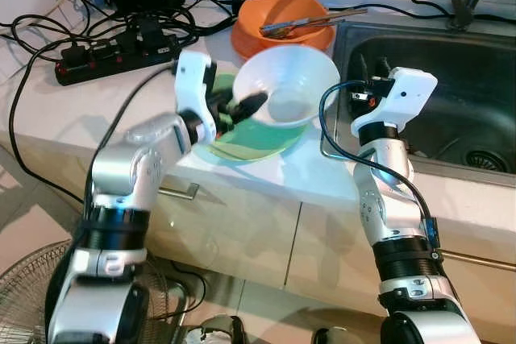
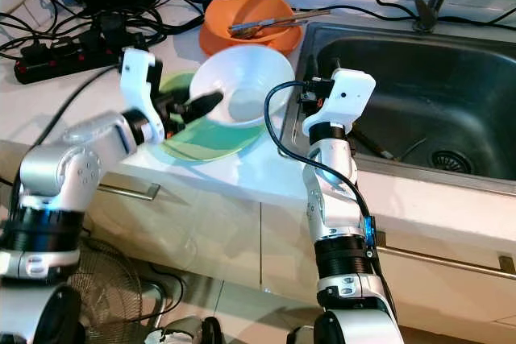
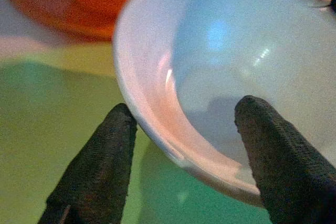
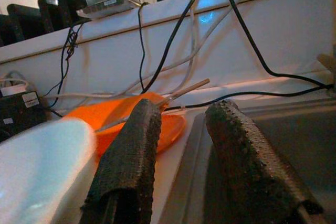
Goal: Kitchen organization
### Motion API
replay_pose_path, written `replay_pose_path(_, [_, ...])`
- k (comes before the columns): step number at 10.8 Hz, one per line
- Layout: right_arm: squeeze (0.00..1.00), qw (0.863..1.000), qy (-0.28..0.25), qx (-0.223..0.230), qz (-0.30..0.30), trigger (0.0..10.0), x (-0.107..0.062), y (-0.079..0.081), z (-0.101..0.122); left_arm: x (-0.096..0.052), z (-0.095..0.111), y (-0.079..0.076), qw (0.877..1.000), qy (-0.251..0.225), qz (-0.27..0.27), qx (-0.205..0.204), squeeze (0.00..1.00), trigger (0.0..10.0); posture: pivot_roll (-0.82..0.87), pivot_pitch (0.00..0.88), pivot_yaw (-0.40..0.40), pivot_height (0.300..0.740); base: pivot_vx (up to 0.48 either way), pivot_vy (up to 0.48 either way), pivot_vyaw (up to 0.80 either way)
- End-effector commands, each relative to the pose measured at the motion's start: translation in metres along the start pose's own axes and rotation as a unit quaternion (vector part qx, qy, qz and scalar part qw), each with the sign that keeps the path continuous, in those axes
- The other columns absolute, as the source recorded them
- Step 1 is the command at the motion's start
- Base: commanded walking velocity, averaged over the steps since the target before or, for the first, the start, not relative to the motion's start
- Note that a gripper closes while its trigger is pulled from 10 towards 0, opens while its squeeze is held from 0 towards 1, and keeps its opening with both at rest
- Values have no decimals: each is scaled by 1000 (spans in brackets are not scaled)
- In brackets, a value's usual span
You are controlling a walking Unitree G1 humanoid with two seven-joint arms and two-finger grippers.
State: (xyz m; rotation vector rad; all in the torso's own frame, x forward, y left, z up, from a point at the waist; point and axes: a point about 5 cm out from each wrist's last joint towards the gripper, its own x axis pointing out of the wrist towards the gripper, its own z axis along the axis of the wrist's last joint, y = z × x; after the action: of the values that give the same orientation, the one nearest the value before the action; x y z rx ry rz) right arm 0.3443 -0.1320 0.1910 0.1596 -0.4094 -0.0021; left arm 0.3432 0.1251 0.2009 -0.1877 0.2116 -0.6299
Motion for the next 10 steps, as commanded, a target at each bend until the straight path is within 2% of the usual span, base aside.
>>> replay_pose_path(1, [0, 1000, 0, -4, -1, 10000, 0, -1, -1, -1, -3, -2, 1000, 6, 3, -4, 0, 0, 43, 79, 93, 740, 0, 0, 0])
replay_pose_path(4, [0, 1000, 1, -6, -2, 10000, -1, -2, -1, 1, -5, -9, 1000, -5, 11, -22, 0, 0, 42, 92, 88, 740, 0, 0, 0])
replay_pose_path(10, [0, 1000, 5, -10, -2, 10000, -1, -4, -3, 1, -2, -7, 998, -31, 38, -50, 0, 0, 45, 70, 88, 740, 0, 0, 0])
